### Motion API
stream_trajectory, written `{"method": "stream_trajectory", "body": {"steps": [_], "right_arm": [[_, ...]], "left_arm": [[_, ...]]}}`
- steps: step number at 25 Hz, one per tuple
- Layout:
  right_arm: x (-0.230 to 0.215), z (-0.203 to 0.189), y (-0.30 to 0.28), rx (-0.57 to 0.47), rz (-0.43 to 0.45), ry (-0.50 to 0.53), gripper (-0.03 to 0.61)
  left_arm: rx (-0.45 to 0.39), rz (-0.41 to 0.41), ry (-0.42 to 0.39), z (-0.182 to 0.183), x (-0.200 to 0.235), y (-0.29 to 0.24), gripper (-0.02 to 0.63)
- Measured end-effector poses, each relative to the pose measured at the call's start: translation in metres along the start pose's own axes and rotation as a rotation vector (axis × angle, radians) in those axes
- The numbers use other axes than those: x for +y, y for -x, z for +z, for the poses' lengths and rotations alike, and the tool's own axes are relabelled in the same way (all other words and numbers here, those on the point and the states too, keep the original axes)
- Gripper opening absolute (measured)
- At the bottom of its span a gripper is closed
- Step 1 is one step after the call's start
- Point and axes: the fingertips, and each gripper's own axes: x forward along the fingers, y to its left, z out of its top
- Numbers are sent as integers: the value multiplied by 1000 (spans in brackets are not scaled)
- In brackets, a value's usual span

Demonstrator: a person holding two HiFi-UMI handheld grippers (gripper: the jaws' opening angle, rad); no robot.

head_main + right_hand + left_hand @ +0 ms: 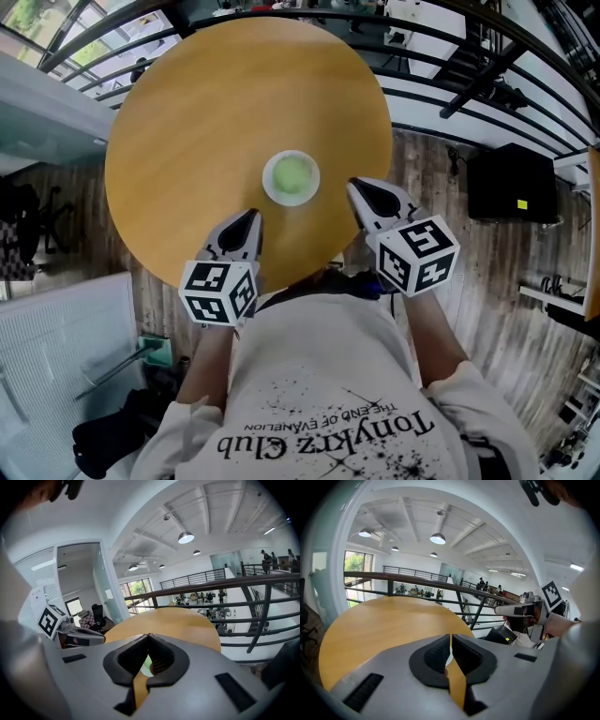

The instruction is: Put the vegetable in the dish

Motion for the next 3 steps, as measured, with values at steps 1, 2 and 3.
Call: {"method": "stream_trajectory", "body": {"steps": [1, 2, 3], "right_arm": [[-1, 0, -1, 1, 1, 0, 23], [-2, 0, -1, 1, 2, 1, 23], [-3, 1, -2, 2, 4, 2, 23]], "left_arm": [[1, 0, -1, 1, 0, -1, 34], [3, -1, -2, 1, 0, -3, 34], [4, -1, -3, 2, 0, -4, 34]]}}
